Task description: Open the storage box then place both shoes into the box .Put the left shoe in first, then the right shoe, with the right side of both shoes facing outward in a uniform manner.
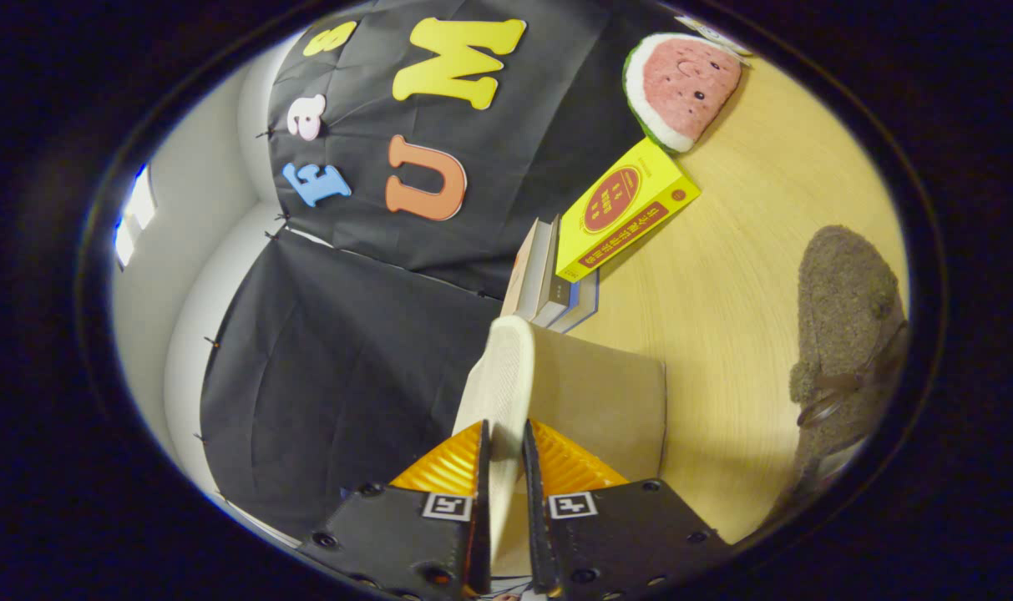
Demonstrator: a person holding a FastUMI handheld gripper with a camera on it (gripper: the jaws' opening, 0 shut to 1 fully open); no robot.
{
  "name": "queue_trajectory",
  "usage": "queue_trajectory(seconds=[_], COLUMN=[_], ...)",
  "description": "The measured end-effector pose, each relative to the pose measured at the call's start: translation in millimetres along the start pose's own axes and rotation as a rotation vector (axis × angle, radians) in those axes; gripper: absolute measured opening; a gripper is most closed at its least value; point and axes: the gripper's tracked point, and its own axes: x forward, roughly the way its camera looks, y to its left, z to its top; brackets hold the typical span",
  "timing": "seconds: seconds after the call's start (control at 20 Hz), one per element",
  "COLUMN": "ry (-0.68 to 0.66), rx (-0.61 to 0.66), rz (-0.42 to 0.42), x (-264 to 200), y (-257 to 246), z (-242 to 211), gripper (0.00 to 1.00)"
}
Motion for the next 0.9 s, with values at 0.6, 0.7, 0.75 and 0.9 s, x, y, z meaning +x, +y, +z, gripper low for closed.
queue_trajectory(seconds=[0.6,0.7,0.75,0.9], ry=[-0.073,-0.087,-0.091,-0.101], rx=[-0.092,-0.131,-0.140,-0.174], rz=[-0.091,-0.088,-0.082,-0.083], x=[-11.1,-7.2,-5.3,7.2], y=[77.3,104.9,119.4,156.3], z=[15.1,16.1,15.8,14.6], gripper=[0.02,0.02,0.02,0.02])
